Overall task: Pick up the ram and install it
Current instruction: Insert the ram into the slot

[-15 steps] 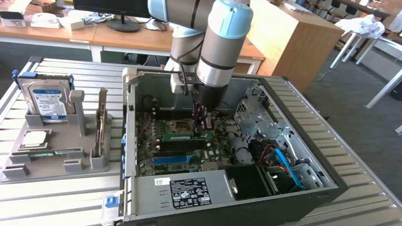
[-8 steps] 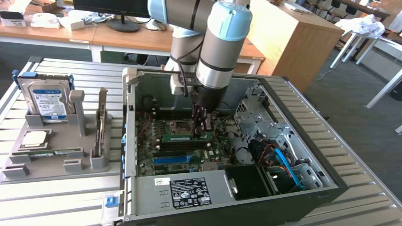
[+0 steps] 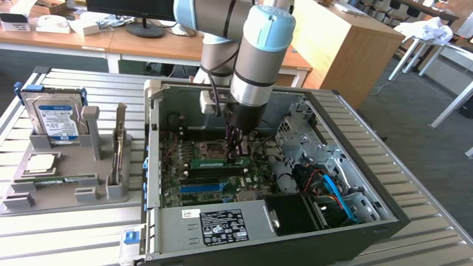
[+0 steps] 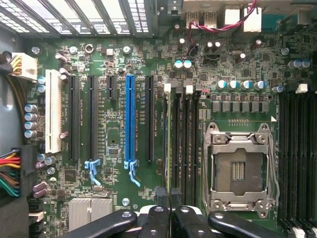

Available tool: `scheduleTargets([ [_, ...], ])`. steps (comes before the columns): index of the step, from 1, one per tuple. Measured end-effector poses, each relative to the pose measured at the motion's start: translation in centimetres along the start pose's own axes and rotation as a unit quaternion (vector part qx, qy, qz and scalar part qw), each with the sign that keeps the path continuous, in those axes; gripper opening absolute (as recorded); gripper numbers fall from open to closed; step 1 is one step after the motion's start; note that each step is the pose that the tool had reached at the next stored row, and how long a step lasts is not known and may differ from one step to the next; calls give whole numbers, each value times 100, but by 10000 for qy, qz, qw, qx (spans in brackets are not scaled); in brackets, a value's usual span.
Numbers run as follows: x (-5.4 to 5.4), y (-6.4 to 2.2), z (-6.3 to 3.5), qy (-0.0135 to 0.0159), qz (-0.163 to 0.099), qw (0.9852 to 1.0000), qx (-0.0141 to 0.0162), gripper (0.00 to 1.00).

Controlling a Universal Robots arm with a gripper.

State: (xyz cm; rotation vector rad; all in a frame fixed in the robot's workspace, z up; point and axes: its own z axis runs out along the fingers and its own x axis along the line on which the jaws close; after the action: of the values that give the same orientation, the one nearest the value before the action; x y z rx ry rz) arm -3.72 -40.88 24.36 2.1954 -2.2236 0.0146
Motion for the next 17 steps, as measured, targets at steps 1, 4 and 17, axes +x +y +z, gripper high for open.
scheduleTargets([
  [1, 0, 0, 5, 0, 0, 10000, 0, 12],
  [4, 0, 0, 23, 0, 0, 10000, 0, 12],
  [17, -1, 8, 55, 0, 1, 10000, 0, 12],
])
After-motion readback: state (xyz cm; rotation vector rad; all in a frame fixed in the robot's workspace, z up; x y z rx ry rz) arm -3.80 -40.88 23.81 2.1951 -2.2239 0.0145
